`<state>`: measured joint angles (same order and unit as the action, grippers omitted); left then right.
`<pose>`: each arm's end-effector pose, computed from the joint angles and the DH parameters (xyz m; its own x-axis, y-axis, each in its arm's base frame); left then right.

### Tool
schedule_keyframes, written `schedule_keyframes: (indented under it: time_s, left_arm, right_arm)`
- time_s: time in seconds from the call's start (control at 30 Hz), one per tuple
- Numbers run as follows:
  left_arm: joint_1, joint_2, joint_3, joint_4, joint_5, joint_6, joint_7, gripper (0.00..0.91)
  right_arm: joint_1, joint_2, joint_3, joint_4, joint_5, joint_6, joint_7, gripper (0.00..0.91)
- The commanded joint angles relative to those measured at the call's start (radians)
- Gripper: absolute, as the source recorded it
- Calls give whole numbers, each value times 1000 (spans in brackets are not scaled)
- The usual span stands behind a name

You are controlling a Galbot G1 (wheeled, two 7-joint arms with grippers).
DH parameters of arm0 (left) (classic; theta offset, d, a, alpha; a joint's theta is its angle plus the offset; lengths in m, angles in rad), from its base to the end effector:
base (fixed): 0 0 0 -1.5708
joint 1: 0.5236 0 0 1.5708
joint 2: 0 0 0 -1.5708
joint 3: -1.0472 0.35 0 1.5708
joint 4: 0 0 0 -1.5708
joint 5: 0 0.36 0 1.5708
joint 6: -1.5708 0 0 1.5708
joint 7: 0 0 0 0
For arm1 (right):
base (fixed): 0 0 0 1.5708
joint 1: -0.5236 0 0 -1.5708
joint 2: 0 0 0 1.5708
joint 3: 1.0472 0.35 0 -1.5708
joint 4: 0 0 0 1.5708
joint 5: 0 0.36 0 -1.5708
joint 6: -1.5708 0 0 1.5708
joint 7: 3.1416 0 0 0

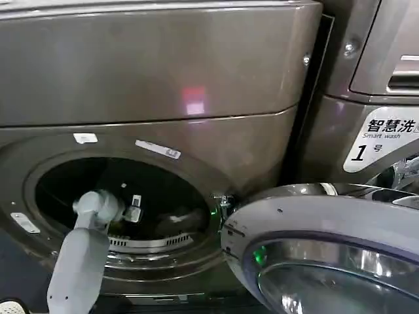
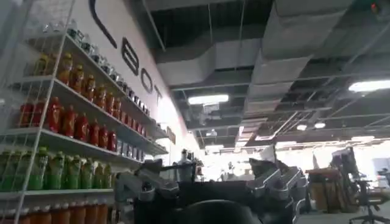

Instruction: Grasp the clothes from the dryer.

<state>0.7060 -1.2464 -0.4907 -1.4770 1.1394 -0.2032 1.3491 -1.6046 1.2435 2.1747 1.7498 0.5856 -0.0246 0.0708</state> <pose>0.4605 0.1111 -0.2264 -0.4401 0.1470 0.8858 0.8701 -0.1738 0.4612 -0.1073 -0.4263 -0.1184 -0.1212 0.8945 -0.4303 0.9898 0.1415 0.0154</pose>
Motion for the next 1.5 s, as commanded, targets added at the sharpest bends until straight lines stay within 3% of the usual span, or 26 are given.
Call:
schedule_keyframes:
  time_s: [0.03,0.6,0.97,1.07,1.13,1.2,1.33,1.5]
  left_arm:
    - [-3,-2,2,22,-13,-5,2,0]
    - [-10,-5,8,24,-48,2,1,0]
    - [-36,-6,-27,-44,-198,166,-31,0]
    - [-56,-8,-41,-82,-268,256,-161,0]
    - [-63,-12,-30,-79,-321,313,-397,0]
    - [-62,-24,-24,-93,-355,358,-511,0]
    - [-51,-59,-25,-121,-398,420,-624,0]
    - [-81,-120,-10,-81,-488,544,-919,0]
  right_arm:
    - [0,1,0,-1,1,1,0,907]
    - [3,3,-11,-4,-1,3,0,907]
    - [6,3,-22,0,-3,4,-1,907]
    - [9,5,-27,3,-3,4,-1,907]
    - [9,6,-31,6,-1,4,-1,907]
    - [11,8,-34,7,-1,4,-3,907]
    - [11,5,-36,7,-1,6,-6,907]
    - [10,0,-34,6,-19,16,-4,907]
